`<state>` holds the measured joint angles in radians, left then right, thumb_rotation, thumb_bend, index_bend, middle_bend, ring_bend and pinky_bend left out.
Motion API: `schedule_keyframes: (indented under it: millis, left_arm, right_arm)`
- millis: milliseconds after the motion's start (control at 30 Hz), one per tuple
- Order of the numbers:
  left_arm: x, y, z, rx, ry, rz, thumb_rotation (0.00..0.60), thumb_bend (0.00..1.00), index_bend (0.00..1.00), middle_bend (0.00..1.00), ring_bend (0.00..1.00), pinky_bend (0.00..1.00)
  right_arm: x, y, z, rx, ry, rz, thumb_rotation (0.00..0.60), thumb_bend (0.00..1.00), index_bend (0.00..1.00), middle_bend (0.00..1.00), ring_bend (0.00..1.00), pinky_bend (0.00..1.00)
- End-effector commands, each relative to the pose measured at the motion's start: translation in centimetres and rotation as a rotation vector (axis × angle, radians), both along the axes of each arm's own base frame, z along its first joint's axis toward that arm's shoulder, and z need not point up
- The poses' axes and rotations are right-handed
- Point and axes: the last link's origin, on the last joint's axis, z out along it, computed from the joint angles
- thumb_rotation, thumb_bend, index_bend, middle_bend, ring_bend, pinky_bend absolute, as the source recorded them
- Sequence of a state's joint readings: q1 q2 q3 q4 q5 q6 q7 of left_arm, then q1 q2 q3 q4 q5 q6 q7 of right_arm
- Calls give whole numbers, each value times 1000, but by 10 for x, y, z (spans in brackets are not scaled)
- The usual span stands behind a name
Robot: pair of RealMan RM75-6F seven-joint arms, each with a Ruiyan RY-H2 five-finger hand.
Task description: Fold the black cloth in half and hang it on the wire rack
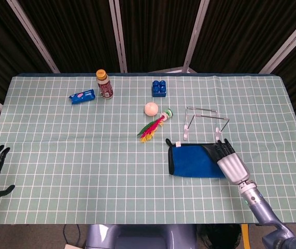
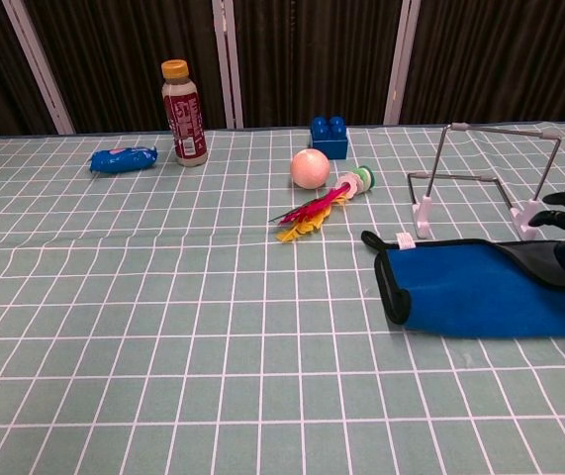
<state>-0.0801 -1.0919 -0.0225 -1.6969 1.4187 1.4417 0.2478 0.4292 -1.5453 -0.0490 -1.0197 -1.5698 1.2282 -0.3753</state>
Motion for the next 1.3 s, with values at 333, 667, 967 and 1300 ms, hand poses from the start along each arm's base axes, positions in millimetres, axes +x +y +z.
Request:
schedule_keyframes:
  millis: [333, 667, 967, 1300]
  left_arm:
    - [-2, 2, -3, -6, 10, 13, 600, 0, 0, 0, 0, 0]
    - [-4, 4, -5, -11, 18, 24, 600, 0, 0, 0, 0, 0]
    - [-3, 4, -5, -11, 16, 22, 600, 0, 0, 0, 0, 0]
    - [-3, 2, -2, -7, 2, 17, 600, 0, 0, 0, 0, 0]
  right_arm:
    - [-1, -51, 14, -80, -272, -323, 600, 427, 559, 118, 0, 97]
    - [-12, -62, 12, -111, -264, -389, 600, 408, 560, 120, 0, 130]
    - [-13, -68, 10, -180, -276, -378, 600, 28, 226, 49, 0, 124]
    - [12, -54, 29, -307, -457, -234, 600, 0, 96, 0, 0, 0]
